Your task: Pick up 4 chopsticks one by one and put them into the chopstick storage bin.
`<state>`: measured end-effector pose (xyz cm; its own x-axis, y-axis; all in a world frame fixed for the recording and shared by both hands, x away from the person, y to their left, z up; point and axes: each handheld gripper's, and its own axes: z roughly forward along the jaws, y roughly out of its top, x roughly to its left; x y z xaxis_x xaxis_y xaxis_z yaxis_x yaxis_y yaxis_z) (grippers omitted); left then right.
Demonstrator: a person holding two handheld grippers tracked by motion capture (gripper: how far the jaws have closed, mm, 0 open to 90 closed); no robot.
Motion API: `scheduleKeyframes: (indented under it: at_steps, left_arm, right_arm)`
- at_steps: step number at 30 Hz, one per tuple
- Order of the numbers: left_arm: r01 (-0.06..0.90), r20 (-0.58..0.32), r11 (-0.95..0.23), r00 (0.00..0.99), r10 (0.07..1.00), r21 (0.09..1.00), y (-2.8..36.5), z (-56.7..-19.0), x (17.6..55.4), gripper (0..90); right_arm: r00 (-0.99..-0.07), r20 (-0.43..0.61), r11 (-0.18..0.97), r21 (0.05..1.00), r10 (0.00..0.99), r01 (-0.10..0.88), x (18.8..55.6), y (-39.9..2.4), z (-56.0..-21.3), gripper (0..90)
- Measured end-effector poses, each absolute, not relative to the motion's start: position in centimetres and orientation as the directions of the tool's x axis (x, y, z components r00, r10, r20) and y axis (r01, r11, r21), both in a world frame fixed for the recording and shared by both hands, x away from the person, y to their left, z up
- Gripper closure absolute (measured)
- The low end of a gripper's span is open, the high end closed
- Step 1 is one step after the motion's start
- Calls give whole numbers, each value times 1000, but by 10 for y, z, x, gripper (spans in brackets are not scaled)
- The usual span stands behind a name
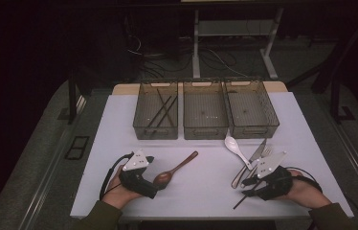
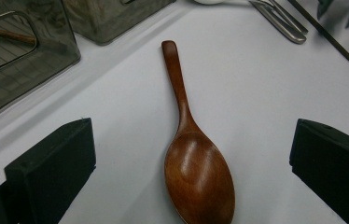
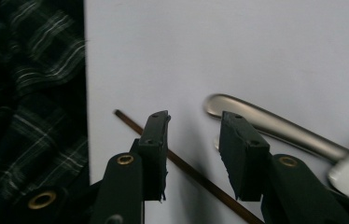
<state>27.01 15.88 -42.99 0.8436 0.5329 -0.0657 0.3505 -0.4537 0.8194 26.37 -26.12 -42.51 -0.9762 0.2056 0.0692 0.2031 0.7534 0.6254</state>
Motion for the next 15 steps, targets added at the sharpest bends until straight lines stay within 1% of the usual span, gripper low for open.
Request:
scheduleKeyframes:
  at_steps: [2,6,15]
  left_arm:
    - [351,-66,-454,844,533,819,159,-430,270,0]
    - [350,-65,-455,844,532,819,158,-430,270,0]
    - [350,-65,-456,845,531,818,159,-430,270,0]
  right_arm:
    - [-985,67,763,626,156,164,262,-254,-428,621]
    - [-990,92,771,621,106,141,256,-243,-432,640]
    - [-992,124,783,615,20,93,250,-227,-440,706]
